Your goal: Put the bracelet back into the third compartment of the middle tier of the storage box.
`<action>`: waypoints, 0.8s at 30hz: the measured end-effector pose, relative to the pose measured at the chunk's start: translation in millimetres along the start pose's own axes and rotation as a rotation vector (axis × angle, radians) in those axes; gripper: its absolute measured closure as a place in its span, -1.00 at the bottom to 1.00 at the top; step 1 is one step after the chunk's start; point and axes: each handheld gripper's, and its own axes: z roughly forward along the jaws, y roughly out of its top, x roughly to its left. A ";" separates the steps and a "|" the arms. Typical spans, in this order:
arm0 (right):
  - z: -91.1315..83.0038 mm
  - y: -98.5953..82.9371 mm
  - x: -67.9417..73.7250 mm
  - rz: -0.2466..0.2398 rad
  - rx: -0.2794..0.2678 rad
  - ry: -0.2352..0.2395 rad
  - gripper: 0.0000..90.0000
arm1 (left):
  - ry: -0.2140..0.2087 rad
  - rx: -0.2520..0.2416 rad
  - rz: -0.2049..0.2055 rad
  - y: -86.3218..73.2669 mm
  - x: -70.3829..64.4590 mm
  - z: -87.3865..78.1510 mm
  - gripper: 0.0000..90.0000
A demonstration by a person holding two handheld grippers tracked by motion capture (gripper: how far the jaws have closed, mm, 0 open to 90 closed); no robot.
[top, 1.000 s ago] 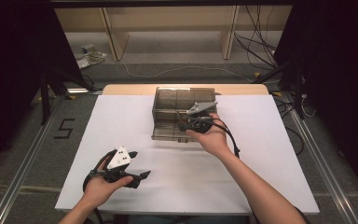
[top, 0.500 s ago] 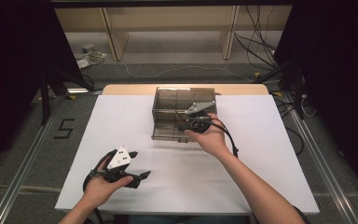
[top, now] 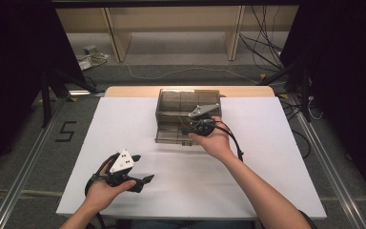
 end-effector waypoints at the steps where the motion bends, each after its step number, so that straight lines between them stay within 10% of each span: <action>1: 0.1 -0.1 -0.2 0.000 0.000 -0.001 0.97 | 0.000 0.000 0.000 0.0 0.0 -0.1 -0.64; 24: 2.8 -5.0 -3.4 0.009 0.025 -0.009 0.97 | 0.002 -0.002 0.001 0.0 0.0 -0.3 -0.64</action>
